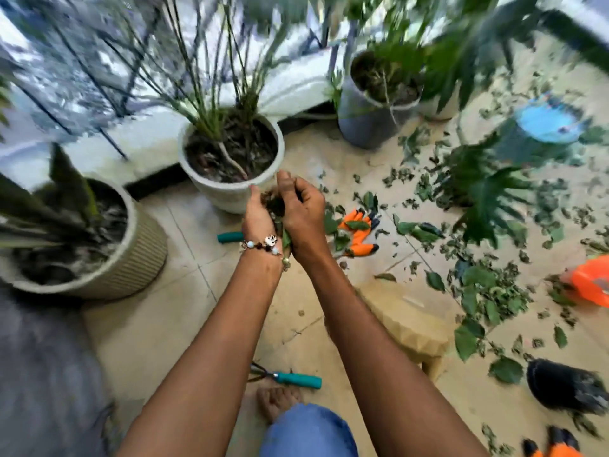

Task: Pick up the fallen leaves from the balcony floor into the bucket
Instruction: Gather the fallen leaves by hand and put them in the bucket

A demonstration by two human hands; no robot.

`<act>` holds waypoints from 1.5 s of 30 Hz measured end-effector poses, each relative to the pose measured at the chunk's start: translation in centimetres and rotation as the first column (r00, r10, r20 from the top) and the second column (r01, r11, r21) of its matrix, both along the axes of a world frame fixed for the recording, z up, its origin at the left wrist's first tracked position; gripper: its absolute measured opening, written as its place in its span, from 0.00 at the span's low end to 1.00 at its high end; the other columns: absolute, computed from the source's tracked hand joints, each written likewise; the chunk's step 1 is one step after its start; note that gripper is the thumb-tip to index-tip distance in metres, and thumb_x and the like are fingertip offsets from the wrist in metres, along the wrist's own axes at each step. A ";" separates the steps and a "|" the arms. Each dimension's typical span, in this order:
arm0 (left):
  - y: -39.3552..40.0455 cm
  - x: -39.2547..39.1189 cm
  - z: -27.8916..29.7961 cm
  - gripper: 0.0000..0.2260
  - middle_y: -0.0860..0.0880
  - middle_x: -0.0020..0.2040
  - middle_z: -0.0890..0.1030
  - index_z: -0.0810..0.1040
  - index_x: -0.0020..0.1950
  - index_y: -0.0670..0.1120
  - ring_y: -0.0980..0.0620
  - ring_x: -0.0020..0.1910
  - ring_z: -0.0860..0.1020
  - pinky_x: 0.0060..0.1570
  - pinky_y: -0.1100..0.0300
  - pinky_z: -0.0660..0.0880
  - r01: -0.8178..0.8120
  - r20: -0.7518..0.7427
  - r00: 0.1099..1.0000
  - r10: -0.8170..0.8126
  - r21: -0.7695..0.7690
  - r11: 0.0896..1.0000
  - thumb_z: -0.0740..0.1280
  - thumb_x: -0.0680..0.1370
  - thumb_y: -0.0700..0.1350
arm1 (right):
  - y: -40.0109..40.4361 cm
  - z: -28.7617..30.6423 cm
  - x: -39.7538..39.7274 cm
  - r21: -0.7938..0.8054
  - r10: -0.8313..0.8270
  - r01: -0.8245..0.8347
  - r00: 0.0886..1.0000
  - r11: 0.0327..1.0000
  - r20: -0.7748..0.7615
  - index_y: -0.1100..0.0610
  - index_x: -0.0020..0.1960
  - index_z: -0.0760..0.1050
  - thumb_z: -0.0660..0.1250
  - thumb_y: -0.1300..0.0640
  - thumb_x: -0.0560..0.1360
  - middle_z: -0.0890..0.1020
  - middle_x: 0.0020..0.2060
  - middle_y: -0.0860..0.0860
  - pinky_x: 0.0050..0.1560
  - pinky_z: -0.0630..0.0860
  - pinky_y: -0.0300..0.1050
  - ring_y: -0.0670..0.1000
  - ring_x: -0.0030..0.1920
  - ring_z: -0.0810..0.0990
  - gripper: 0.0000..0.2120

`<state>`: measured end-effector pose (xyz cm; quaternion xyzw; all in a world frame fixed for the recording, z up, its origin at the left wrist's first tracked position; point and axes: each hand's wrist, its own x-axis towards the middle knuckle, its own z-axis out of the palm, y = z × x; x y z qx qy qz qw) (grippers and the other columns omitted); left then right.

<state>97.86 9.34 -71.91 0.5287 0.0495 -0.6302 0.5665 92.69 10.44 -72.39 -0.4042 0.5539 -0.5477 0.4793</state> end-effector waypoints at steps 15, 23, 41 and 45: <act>7.9 -6.0 42.6 0.14 0.49 0.36 0.85 0.80 0.45 0.42 0.49 0.40 0.81 0.47 0.56 0.79 -0.074 0.066 0.995 0.077 -0.045 0.996 0.62 0.81 0.50 | 5.7 39.0 -4.9 0.078 -0.113 0.115 0.993 0.990 -0.037 0.54 0.43 0.81 0.62 0.49 0.79 0.84 0.39 0.53 0.49 0.80 0.60 0.55 0.44 0.83 0.14; 13.6 -12.3 51.6 0.18 0.48 0.34 0.81 0.78 0.38 0.42 0.51 0.32 0.79 0.31 0.62 0.75 0.194 0.175 0.967 -0.187 -0.025 0.981 0.64 0.80 0.55 | 12.3 49.1 -11.4 0.102 -0.285 0.279 0.957 0.955 0.051 0.49 0.40 0.83 0.61 0.47 0.79 0.85 0.44 0.59 0.52 0.80 0.61 0.60 0.47 0.83 0.15; 17.7 -33.1 56.1 0.22 0.37 0.67 0.75 0.73 0.68 0.38 0.41 0.66 0.73 0.59 0.59 0.69 0.909 0.589 0.374 -0.717 -0.081 0.408 0.52 0.84 0.53 | 20.7 55.3 -31.9 0.003 -0.685 0.704 0.690 0.710 0.232 0.57 0.43 0.81 0.69 0.56 0.77 0.84 0.42 0.56 0.50 0.79 0.53 0.53 0.45 0.82 0.06; 17.0 -41.3 55.3 0.21 0.37 0.59 0.79 0.78 0.60 0.37 0.40 0.57 0.77 0.41 0.60 0.65 0.919 0.622 0.328 -0.711 -0.038 0.392 0.54 0.84 0.52 | 19.8 53.5 -39.3 0.011 -0.727 0.745 0.649 0.668 0.225 0.55 0.44 0.81 0.70 0.55 0.76 0.85 0.44 0.56 0.48 0.80 0.50 0.54 0.47 0.83 0.05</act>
